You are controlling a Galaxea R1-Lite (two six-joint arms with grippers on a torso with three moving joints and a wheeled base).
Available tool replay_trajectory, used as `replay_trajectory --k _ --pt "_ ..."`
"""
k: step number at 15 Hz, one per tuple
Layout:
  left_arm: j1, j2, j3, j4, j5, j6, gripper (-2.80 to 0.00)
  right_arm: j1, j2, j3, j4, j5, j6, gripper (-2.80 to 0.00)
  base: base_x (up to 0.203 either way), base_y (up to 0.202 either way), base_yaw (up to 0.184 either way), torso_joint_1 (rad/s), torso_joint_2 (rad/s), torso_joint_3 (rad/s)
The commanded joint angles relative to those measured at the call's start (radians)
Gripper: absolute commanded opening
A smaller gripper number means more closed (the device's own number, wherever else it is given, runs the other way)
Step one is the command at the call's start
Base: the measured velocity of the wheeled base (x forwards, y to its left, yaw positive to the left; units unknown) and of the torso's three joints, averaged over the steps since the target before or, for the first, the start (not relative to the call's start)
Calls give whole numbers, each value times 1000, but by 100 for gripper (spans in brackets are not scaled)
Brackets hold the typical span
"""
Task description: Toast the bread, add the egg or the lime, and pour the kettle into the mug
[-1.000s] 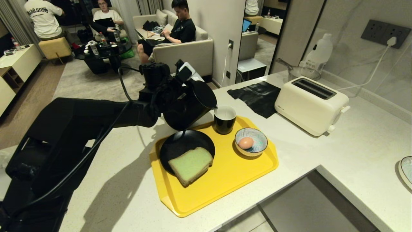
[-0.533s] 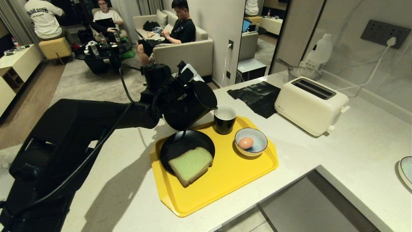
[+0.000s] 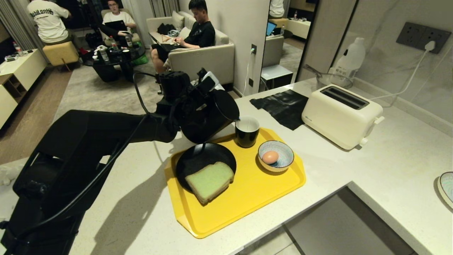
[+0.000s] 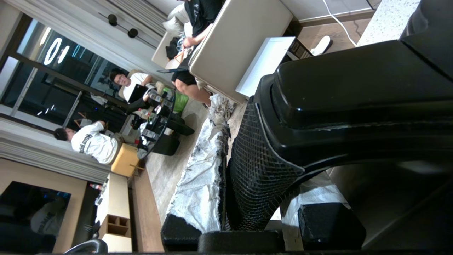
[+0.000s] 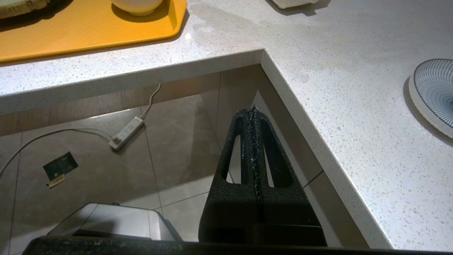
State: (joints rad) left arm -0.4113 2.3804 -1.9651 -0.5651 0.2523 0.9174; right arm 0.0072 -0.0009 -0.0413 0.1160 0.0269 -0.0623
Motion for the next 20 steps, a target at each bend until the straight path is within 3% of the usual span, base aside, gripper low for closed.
replay_trajectory --k 1,20 --pt "0 6 0 -1 2 8 -280 0 1 0 2 1 -1 -280 0 0 0 0 0 0" --pt "-9 10 0 -3 27 16 -280 0 1 0 2 1 -1 -280 0 0 0 0 0 0"
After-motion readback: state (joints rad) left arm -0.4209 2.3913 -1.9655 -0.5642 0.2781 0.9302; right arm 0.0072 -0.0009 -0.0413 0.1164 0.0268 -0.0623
